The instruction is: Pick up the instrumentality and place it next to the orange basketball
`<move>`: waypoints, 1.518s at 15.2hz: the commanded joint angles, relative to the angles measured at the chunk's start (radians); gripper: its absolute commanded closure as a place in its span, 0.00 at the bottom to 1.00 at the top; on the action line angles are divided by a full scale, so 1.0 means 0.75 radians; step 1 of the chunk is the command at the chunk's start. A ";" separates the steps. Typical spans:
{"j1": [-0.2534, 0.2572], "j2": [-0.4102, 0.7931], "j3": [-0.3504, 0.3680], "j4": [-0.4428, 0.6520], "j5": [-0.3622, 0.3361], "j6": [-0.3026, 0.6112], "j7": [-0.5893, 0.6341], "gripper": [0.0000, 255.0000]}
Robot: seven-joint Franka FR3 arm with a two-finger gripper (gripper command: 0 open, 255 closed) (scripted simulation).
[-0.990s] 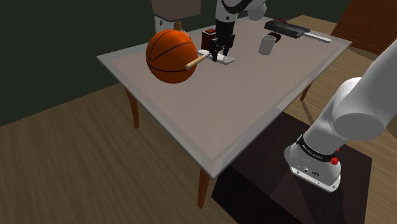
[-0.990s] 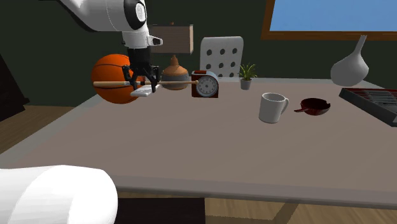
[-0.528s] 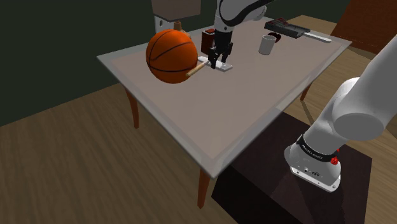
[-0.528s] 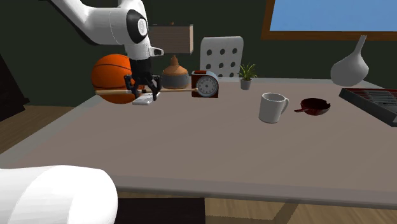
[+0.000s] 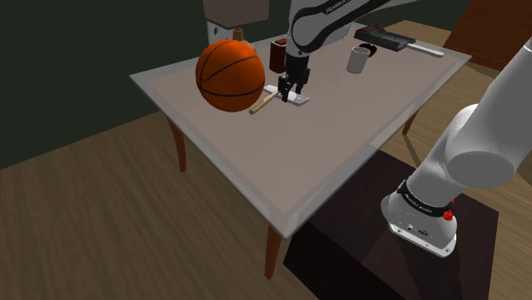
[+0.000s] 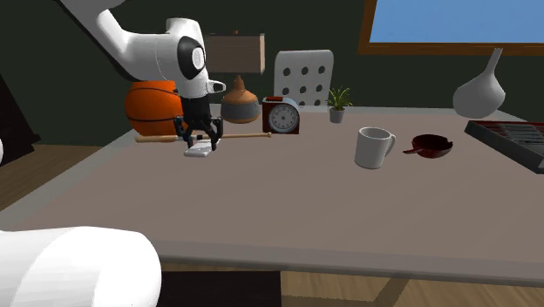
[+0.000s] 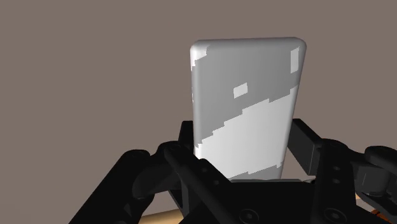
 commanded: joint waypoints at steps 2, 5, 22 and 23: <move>0.000 0.030 0.000 -0.021 0.006 0.052 -0.004 1.00; 0.000 0.042 0.000 -0.028 0.008 0.071 -0.006 1.00; 0.000 -0.049 0.000 0.048 -0.009 -0.095 0.006 0.00; 0.000 -0.050 0.000 0.048 -0.009 -0.095 0.006 0.00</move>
